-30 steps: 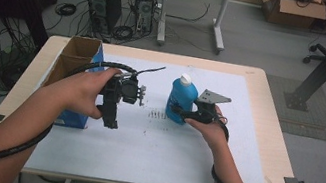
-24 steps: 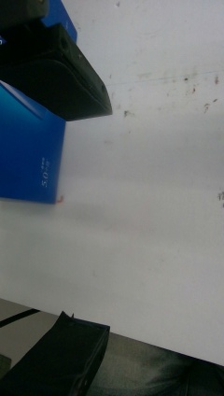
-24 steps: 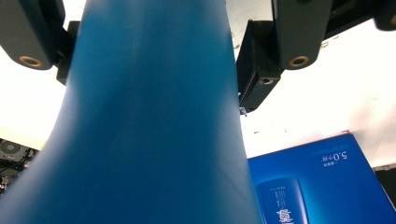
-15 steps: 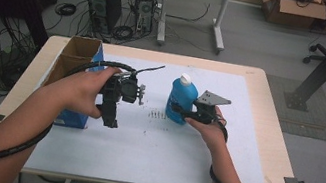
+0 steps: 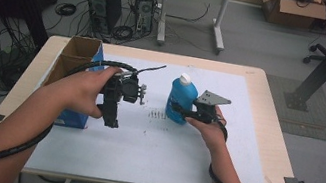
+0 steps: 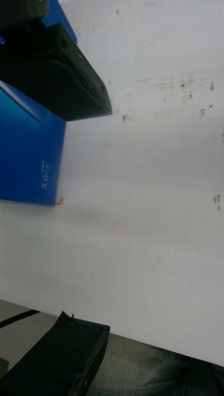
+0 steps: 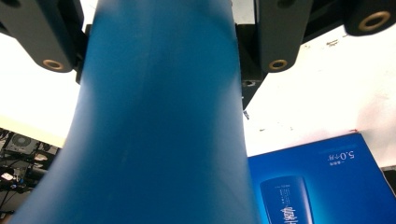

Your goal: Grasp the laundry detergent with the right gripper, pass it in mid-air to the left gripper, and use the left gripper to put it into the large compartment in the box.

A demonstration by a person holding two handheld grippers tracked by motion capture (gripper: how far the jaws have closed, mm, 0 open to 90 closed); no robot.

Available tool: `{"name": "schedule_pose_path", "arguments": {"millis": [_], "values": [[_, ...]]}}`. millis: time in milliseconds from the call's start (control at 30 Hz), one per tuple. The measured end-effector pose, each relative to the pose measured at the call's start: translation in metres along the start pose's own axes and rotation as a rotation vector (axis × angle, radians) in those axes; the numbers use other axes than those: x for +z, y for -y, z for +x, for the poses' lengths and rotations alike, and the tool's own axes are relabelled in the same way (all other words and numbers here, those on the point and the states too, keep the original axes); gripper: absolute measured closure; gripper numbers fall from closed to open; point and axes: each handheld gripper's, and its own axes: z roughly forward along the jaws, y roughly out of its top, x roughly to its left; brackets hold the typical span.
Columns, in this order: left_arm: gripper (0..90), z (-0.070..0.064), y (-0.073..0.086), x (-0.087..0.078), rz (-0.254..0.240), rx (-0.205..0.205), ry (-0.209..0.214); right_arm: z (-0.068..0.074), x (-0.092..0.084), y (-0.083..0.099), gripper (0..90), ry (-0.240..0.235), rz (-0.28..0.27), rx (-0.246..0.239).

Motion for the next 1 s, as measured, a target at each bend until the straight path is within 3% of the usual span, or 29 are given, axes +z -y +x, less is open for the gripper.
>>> {"name": "schedule_pose_path", "arguments": {"millis": [33,100,233,433,1000], "values": [[0.2,0.001,0.001,0.000,-0.004,-0.001,0.000,0.000,0.000,0.000,46.4,-0.003,-0.003,0.002],[0.2,0.001,0.001,0.000,-0.004,-0.004,0.000,-0.001,-0.005,-0.005,46.5,-0.021,-0.060,0.036],[0.2,0.002,0.000,-0.002,0.001,-0.002,-0.001,-0.001,-0.011,-0.018,46.4,-0.033,-0.079,0.020],[0.2,0.002,-0.002,-0.006,0.000,-0.002,-0.004,0.002,-0.022,-0.035,46.4,-0.064,-0.069,-0.024],[0.2,0.007,-0.005,-0.029,-0.019,-0.006,-0.018,0.022,-0.065,-0.080,46.4,-0.215,-0.004,-0.180]]}}
